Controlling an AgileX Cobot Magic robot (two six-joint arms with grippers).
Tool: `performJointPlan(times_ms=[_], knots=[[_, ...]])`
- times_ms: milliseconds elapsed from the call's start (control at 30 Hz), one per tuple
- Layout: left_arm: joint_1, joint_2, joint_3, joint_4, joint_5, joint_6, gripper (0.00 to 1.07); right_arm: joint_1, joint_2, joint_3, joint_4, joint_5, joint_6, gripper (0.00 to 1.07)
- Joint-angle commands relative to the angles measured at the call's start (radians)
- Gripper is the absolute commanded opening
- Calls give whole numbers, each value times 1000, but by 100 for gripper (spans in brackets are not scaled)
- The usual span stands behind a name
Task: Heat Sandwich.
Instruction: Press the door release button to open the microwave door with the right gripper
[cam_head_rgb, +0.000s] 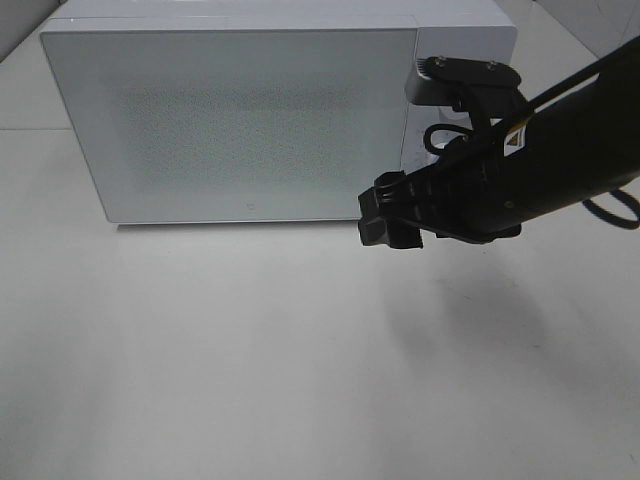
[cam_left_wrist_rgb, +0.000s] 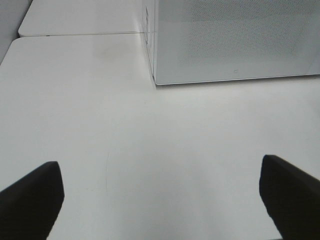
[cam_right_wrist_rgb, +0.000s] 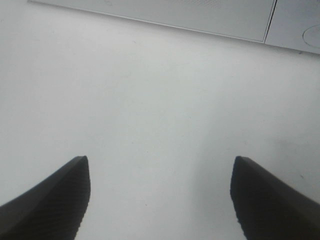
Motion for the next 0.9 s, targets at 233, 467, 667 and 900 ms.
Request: performJointPlan(times_ms=[233, 467, 667, 900], knots=[[4, -22, -1, -6, -16, -4, 104, -4, -171, -49, -200, 313, -17, 76], [4, -22, -1, -6, -16, -4, 104, -4, -319, -49, -200, 450, -24, 76], [4, -22, -1, -6, -16, -4, 104, -3, -447, -49, -200, 539, -29, 76], [4, -22, -1, -6, -16, -4, 104, -3, -624, -48, -200, 658, -55, 76]])
